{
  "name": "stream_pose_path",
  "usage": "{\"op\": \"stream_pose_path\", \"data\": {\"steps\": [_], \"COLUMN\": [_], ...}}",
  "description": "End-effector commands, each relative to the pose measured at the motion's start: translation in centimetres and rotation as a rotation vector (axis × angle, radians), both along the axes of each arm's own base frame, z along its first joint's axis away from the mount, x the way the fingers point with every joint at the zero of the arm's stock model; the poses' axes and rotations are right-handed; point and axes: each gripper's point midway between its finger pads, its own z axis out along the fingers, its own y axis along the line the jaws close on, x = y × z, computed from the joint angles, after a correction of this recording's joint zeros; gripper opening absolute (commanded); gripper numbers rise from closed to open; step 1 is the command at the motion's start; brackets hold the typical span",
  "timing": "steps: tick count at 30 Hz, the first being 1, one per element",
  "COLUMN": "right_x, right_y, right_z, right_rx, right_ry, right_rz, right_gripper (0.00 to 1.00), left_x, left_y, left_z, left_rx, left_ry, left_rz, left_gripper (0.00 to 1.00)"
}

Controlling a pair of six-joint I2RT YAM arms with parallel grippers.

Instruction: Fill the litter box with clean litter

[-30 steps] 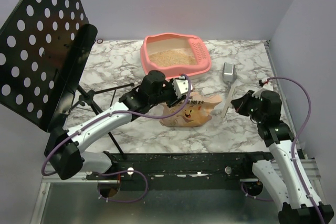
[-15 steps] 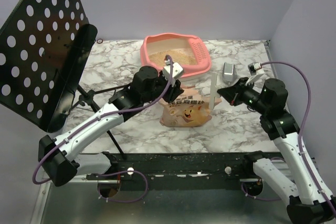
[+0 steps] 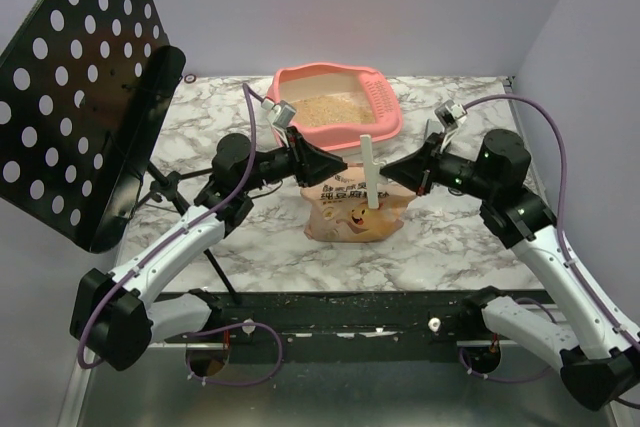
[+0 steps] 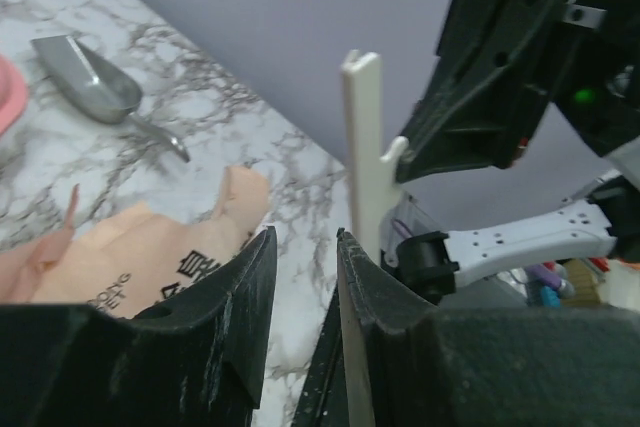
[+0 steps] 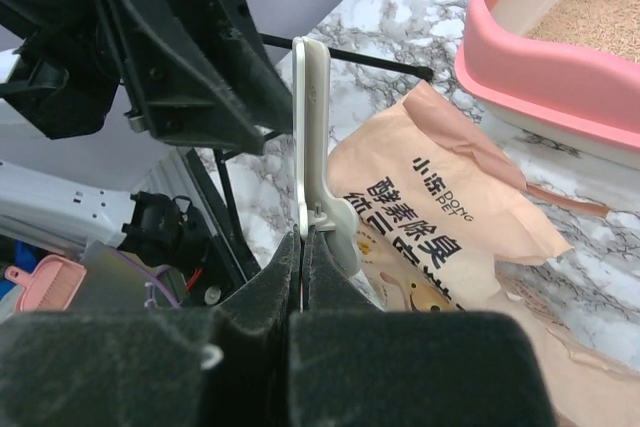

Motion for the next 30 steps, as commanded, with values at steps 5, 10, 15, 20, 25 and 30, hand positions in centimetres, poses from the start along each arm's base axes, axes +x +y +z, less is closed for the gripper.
{"op": "stream_pose_path", "data": {"steps": [5,10,15,20,25,30], "right_x": [-0.5,-1.1,-1.4,-1.6,-2.0,-2.3], "right_y": [2.4,3.7,3.6,3.2,3.3,4.0], "right_z": [1.0,1.2,1.3,1.5,1.8,1.6], "right_rx": [0.03,0.042,0.035,0.021,0.018,0.021], "right_ry": [-0.054,-0.057,-0.067,-0.082,-0.089,-0.079], "right_rz": [0.095,0.148,0.14,0.125,0.135,0.167], "right_gripper": [0.0,0.0,0.0,0.0,0.0,0.0], "left_x": [-3.6,-3.4,-3.3,-3.2,-3.2,-3.3], "left_y": [0.1,0.2,0.3,0.4,0.4,0.5], "left_z": [5.1,4.9,4.3,4.0,4.0,4.2], "left_rx": [-0.175,-0.178,-0.147,-0.115,-0.106,-0.11], "left_ry": [-0.104,-0.096,-0.113,-0.13,-0.142,-0.159], "left_rz": [-0.166,-0.173,-0.16,-0.152,-0.149,-0.148], "left_gripper": [0.4,0.4,0.39,0.4,0.51,0.56]}}
